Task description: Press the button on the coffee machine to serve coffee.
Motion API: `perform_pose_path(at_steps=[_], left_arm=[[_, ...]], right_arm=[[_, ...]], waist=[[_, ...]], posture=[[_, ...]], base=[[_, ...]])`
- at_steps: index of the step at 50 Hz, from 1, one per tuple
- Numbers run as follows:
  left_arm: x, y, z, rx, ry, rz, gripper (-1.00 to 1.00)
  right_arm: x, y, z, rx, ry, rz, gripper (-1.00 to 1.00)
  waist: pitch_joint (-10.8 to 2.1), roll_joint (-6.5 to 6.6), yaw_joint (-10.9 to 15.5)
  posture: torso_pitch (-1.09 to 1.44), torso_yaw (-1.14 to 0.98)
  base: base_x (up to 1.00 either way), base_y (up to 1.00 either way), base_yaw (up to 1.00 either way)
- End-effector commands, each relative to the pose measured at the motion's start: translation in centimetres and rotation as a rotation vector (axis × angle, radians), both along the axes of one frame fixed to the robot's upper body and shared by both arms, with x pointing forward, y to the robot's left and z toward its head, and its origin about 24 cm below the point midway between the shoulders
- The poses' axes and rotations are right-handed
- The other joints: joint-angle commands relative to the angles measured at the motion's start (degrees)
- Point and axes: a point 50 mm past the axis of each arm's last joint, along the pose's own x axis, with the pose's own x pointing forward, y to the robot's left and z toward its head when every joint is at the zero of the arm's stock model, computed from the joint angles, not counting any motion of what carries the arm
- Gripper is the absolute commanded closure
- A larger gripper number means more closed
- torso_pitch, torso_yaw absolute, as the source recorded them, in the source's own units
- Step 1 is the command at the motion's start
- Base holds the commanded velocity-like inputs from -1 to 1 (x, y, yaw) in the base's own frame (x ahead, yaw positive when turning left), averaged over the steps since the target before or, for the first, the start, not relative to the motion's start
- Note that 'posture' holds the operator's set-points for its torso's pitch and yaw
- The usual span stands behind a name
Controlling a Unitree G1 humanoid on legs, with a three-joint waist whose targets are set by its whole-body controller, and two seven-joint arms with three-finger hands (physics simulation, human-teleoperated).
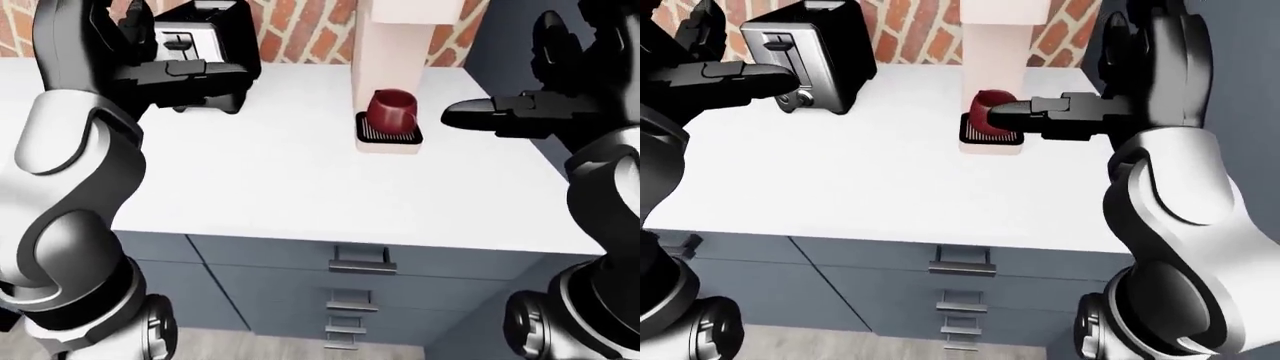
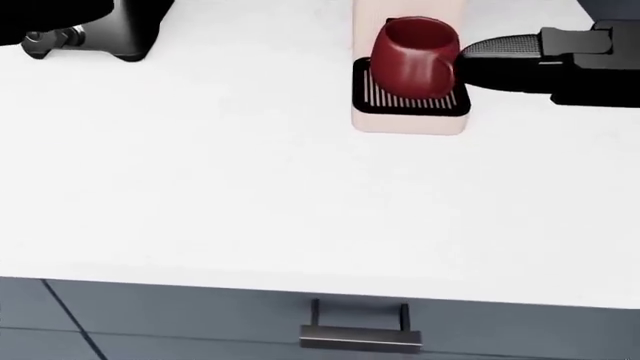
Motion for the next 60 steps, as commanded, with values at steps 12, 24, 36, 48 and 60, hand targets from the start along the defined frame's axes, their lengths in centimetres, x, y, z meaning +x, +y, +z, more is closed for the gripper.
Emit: perform_pose_path(at_steps=[12,24,36,48,60], left_arm=[[-0.52,0.01,1.18,0.004,-0.079,0.006,-1.0],[-0.6,0.21,1.35,-0.003,-0.086,0.015,-1.0],[-0.73,0.41,1.56,-0.003,-0.092,0.021,-1.0],[-0.74,0.27,1.54,0.003,-0.092,0.021,-1.0],[-0.74,0.23,1.59,0.003,-0.094,0.021,-1.0]], right_arm=[[-0.44,-0.2,0.95,0.007,-0.072,-0.006,-1.0],[-0.59,-0.1,1.09,0.0,-0.082,0.001,-1.0],[-0.49,-0.14,1.11,0.004,-0.081,-0.013,-1.0],[-0.66,-0.1,1.37,0.004,-0.09,-0.019,-1.0],[-0.65,-0.18,1.42,0.014,-0.096,-0.02,-1.0]], waist=[[-2.04,0.17,-0.14],[0.01,-0.29,-0.93],[-0.79,-1.63,-0.4],[0.46,1.61,0.08],[-1.86,2.54,-0.92]], posture=[[-0.04,0.0],[-0.04,0.0],[-0.04,0.0],[-0.04,0.0],[-0.04,0.0]], base=[[0.0,0.0,0.0],[0.2,0.0,0.0],[0.27,0.0,0.0],[0.11,0.0,0.0],[0.05,-0.04,0.0]])
